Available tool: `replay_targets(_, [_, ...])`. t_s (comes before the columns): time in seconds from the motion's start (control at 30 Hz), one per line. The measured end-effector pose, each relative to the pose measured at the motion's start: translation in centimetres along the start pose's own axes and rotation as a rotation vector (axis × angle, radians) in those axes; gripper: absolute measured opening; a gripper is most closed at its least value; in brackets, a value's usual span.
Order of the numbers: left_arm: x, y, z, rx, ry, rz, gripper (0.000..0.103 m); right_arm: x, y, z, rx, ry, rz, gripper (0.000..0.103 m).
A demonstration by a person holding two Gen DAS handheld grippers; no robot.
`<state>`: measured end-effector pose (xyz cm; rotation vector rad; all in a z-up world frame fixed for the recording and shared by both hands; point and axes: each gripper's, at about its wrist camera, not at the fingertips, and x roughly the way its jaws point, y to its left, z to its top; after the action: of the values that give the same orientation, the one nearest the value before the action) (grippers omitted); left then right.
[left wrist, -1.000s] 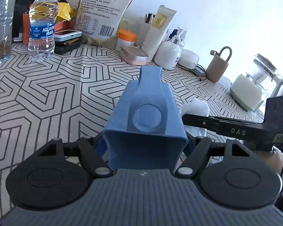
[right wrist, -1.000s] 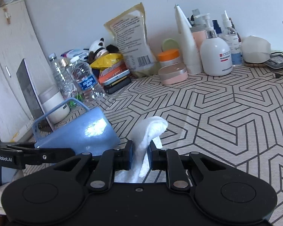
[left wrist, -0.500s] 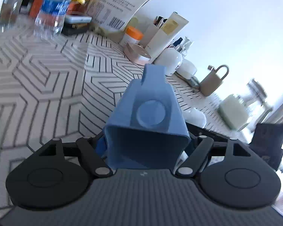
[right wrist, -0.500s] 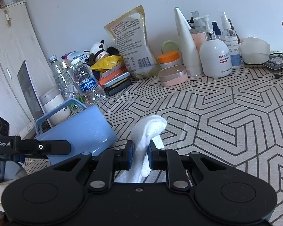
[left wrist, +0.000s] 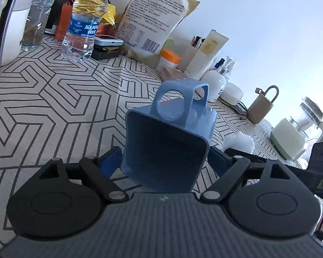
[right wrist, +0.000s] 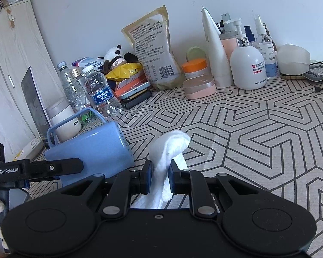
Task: Clean container
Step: 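Rotate the blue container with the left tool while the right tool wipes its side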
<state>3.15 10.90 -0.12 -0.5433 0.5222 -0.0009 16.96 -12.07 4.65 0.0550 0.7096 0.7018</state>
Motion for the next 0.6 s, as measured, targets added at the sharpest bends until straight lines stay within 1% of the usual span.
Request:
replay_targets(0.1, [0.1, 0.4, 0.1, -0.038, 0.063, -0.085, 0.085, -0.4, 0.0, 0.1, 0.001, -0.023, 0.009, 0.021])
replay_targets(0.2, [0.1, 1.0, 0.3, -0.119, 0.155, -0.175, 0.085, -1.2, 0.1, 0.4, 0.003, -0.070, 0.027, 0.021])
replay_targets(0.23, [0.1, 1.1, 0.4, -0.131, 0.177, -0.185, 0.085, -1.5, 0.0, 0.5, 0.010, -0.089, 0.040, 0.021])
replay_targets(0.37, [0.3, 0.9, 0.7, -0.152, 0.249, -0.193, 0.086, -2.7, -0.4, 0.8, 0.061, -0.162, 0.150, 0.021])
replay_targets(0.43, [0.3, 0.4, 0.7, -0.127, 0.254, -0.171, 0.086, -3.0, -0.5, 0.8, 0.086, -0.191, 0.244, 0.021])
replay_targets(0.5, [0.3, -0.1, 0.7, -0.096, 0.254, -0.144, 0.086, -3.1, 0.0, 0.9, 0.076, -0.211, 0.316, 0.021])
replay_targets(0.53, [0.3, -0.4, 0.7, -0.080, 0.254, -0.131, 0.087, -3.0, 0.3, 0.9, 0.060, -0.209, 0.329, 0.021])
replay_targets(0.6, [0.3, -0.9, 0.7, -0.049, 0.254, -0.104, 0.088, -2.3, 1.1, 0.9, 0.021, -0.181, 0.313, 0.021])
